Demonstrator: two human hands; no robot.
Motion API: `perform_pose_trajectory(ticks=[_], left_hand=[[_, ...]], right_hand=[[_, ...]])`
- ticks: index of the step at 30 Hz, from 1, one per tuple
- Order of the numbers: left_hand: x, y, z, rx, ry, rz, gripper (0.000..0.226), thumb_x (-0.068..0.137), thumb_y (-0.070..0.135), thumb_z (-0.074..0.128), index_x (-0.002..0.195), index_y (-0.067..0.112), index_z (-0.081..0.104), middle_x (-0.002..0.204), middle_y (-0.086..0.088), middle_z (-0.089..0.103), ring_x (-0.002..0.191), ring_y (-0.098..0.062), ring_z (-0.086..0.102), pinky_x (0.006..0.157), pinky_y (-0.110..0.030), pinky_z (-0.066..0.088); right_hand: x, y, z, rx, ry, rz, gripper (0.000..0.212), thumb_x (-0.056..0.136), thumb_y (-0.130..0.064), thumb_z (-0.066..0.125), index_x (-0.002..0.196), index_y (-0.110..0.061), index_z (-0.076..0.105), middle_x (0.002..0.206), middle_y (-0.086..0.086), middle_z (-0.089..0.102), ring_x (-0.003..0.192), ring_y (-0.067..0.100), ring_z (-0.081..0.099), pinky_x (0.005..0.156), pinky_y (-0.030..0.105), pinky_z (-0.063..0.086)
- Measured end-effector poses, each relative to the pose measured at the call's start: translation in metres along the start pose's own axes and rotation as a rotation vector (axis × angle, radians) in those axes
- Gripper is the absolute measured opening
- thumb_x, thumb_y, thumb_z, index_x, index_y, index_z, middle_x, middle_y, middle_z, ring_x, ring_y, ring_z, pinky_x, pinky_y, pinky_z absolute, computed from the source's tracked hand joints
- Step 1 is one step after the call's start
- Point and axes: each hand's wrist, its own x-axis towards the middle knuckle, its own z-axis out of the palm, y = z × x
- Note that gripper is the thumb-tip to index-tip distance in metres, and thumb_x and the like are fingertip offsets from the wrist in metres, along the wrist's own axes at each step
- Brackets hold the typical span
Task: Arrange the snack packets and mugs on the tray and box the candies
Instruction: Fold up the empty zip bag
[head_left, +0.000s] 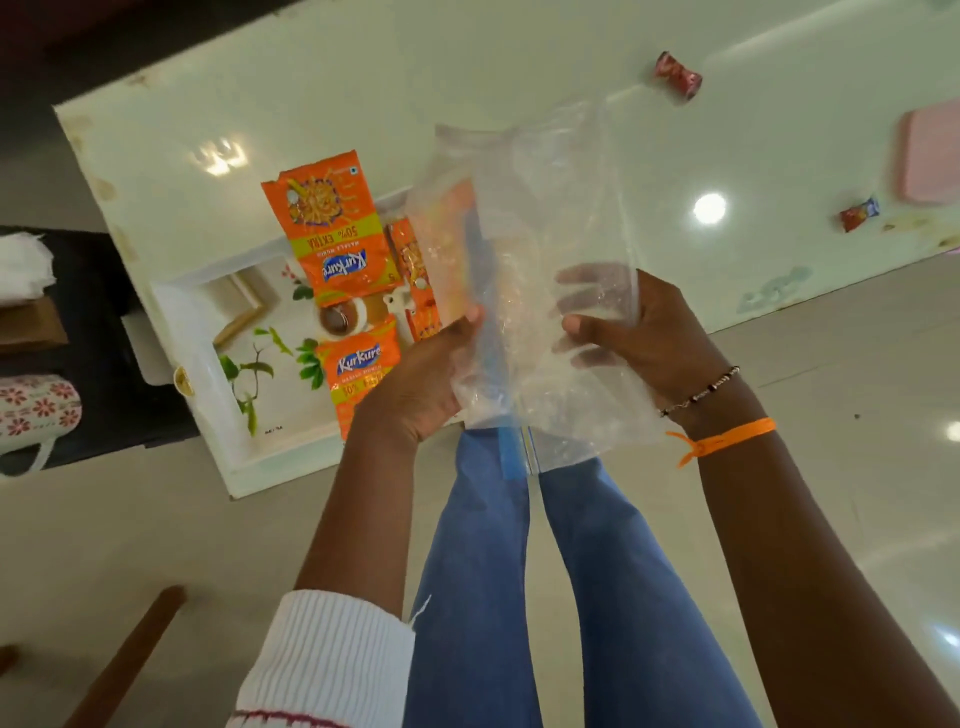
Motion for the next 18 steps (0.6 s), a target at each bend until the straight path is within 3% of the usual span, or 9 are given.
perform_pose_trajectory(ticks=[2, 4, 6, 9, 12, 13, 14, 15, 18], left_hand=[[0.008, 0.007, 0.002, 0.023, -0.058, 0.026, 0.021, 0.077, 0.017, 0.061, 0.095, 0.019, 0.072, 0.087, 0.007, 0.076, 0.083, -0.008, 0.071, 0.066, -0.024, 0.058], [0.016, 0.014, 0.003, 0.122, -0.12, 0.017, 0.042, 0.076, 0.007, 0.063, 0.117, 0.011, 0.06, 0.104, -0.001, 0.073, 0.092, -0.014, 0.069, 0.07, -0.027, 0.058], [0.024, 0.021, 0.007, 0.169, -0.175, 0.014, 0.039, 0.086, -0.004, 0.046, 0.123, 0.008, 0.048, 0.111, -0.006, 0.07, 0.082, -0.013, 0.071, 0.061, -0.023, 0.057], [0.034, 0.027, 0.019, 0.113, -0.082, 0.077, 0.028, 0.096, -0.001, 0.029, 0.113, 0.01, 0.049, 0.081, 0.003, 0.076, 0.063, -0.005, 0.07, 0.051, -0.017, 0.054], [0.044, 0.027, 0.045, 0.171, 0.01, 0.189, 0.024, 0.083, -0.001, 0.052, 0.086, 0.018, 0.065, 0.072, -0.003, 0.069, 0.068, -0.019, 0.063, 0.054, -0.026, 0.051], [0.047, 0.027, 0.052, 0.223, 0.076, 0.24, 0.025, 0.074, -0.002, 0.054, 0.075, 0.02, 0.066, 0.079, -0.013, 0.064, 0.074, -0.024, 0.057, 0.06, -0.029, 0.047], [0.051, 0.028, 0.06, 0.257, 0.123, 0.307, 0.026, 0.071, -0.002, 0.053, 0.069, 0.02, 0.066, 0.089, -0.02, 0.06, 0.081, -0.025, 0.054, 0.067, -0.032, 0.047], [0.053, 0.03, 0.07, 0.293, 0.136, 0.384, 0.027, 0.073, 0.001, 0.05, 0.067, 0.022, 0.067, 0.099, -0.028, 0.058, 0.085, -0.028, 0.055, 0.076, -0.036, 0.048], [0.063, 0.031, 0.095, 0.693, 0.071, 0.679, 0.036, 0.07, 0.005, 0.037, 0.068, 0.021, 0.069, 0.112, -0.025, 0.06, 0.097, -0.031, 0.059, 0.085, -0.036, 0.047]], right_hand=[[0.003, 0.002, -0.005, 0.002, 0.01, 0.021, 0.036, 0.083, -0.002, 0.062, 0.116, -0.014, 0.055, 0.084, 0.003, 0.066, 0.055, 0.007, 0.068, 0.052, 0.016, 0.055], [0.007, 0.004, -0.012, -0.018, 0.023, 0.019, 0.034, 0.089, -0.005, 0.055, 0.122, -0.014, 0.052, 0.081, 0.005, 0.067, 0.046, 0.006, 0.063, 0.047, 0.016, 0.049], [0.014, 0.006, -0.018, -0.002, 0.05, 0.009, 0.032, 0.09, 0.002, 0.047, 0.117, -0.014, 0.054, 0.077, 0.002, 0.068, 0.043, 0.001, 0.058, 0.044, 0.013, 0.045], [0.023, 0.012, -0.02, 0.347, 0.163, 0.092, 0.03, 0.07, 0.016, 0.055, 0.088, -0.007, 0.062, 0.053, -0.008, 0.069, 0.05, -0.001, 0.062, 0.051, 0.012, 0.05], [0.03, 0.016, -0.025, 0.987, 0.342, 0.187, 0.035, 0.05, -0.006, 0.069, 0.085, -0.007, 0.067, 0.058, -0.002, 0.071, 0.058, 0.012, 0.067, 0.059, 0.022, 0.055], [0.031, 0.018, -0.029, 1.077, 0.365, 0.209, 0.024, 0.06, -0.012, 0.068, 0.084, -0.01, 0.068, 0.073, 0.004, 0.073, 0.066, 0.016, 0.068, 0.066, 0.026, 0.056], [0.032, 0.016, -0.035, 1.12, 0.34, 0.249, 0.018, 0.079, -0.024, 0.059, 0.089, -0.011, 0.066, 0.091, 0.008, 0.069, 0.078, 0.021, 0.067, 0.077, 0.032, 0.055], [0.032, 0.015, -0.044, 1.112, 0.284, 0.271, 0.036, 0.089, -0.043, 0.046, 0.099, -0.012, 0.062, 0.101, 0.009, 0.064, 0.088, 0.025, 0.065, 0.086, 0.038, 0.052], [0.032, 0.009, -0.078, 1.033, 0.118, 0.216, 0.067, 0.081, -0.07, 0.036, 0.121, -0.02, 0.055, 0.106, 0.004, 0.067, 0.094, 0.025, 0.068, 0.078, 0.042, 0.058]])
